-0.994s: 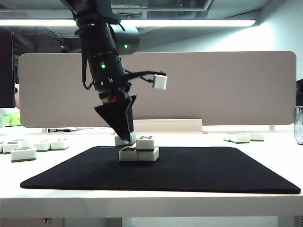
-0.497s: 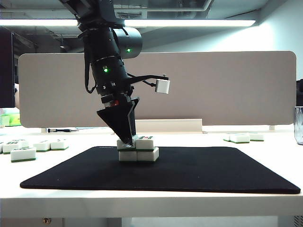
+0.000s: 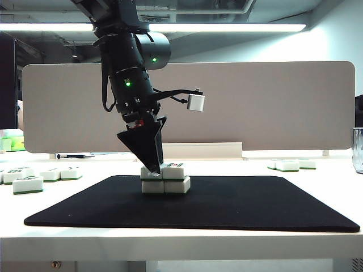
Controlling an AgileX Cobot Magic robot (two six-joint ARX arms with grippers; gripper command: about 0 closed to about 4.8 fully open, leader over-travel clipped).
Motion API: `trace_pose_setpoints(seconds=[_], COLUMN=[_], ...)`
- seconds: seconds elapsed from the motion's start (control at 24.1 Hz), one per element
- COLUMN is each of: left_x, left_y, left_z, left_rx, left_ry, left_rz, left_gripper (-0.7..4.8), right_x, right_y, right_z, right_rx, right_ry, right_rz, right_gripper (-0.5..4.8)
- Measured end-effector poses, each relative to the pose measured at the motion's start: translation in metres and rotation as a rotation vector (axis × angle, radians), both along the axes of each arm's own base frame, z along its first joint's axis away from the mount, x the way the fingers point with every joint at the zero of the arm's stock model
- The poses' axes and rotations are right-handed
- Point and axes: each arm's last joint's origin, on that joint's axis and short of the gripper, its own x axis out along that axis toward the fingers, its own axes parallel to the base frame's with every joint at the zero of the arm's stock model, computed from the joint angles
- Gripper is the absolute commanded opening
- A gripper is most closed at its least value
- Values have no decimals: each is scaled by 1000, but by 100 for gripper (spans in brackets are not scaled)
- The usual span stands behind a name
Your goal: Arrange four mahjong tiles into a neat stack, creating two layers of paired tiles.
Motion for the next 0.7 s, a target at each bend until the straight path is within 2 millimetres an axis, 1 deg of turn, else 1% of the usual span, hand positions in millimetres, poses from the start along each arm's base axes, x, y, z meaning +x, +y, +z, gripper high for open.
trace_pose_setpoints(seconds=[0.08, 0.17, 0.25, 0.33, 0.41, 0.46, 0.54, 0.58, 0.62, 0.66, 0.7], left_x=[0, 0, -1, -1, -6, -9, -20, -25, -28, -33, -36], left_y=[0, 1, 2, 3, 6, 8, 23, 34, 41, 51, 58], left_z=[0, 2, 13, 44, 67, 72, 96, 109, 117, 129, 136], left_rx=[1, 34, 47, 20, -25, -33, -47, -54, -61, -76, -85], left_ry=[-1, -4, 3, -6, -35, -40, -65, -93, -107, -132, -150], left_rz=[1, 55, 95, 141, 193, 203, 229, 254, 268, 287, 301], left_gripper=[291, 315, 315, 312, 308, 298, 191, 157, 120, 111, 111], right_x=[0, 0, 0, 0, 0, 0, 0, 0, 0, 0, 0], right_y=[0, 0, 0, 0, 0, 0, 0, 0, 0, 0, 0], right_z=[0, 0, 0, 0, 0, 0, 0, 0, 0, 0, 0], right_rx=[0, 0, 0, 0, 0, 0, 0, 0, 0, 0, 0], right_ry=[0, 0, -1, 0, 0, 0, 0, 0, 0, 0, 0], right_rz=[0, 0, 0, 0, 0, 0, 0, 0, 0, 0, 0], right_gripper=[-1, -1, -1, -1, -1, -1, -1, -1, -1, -1, -1])
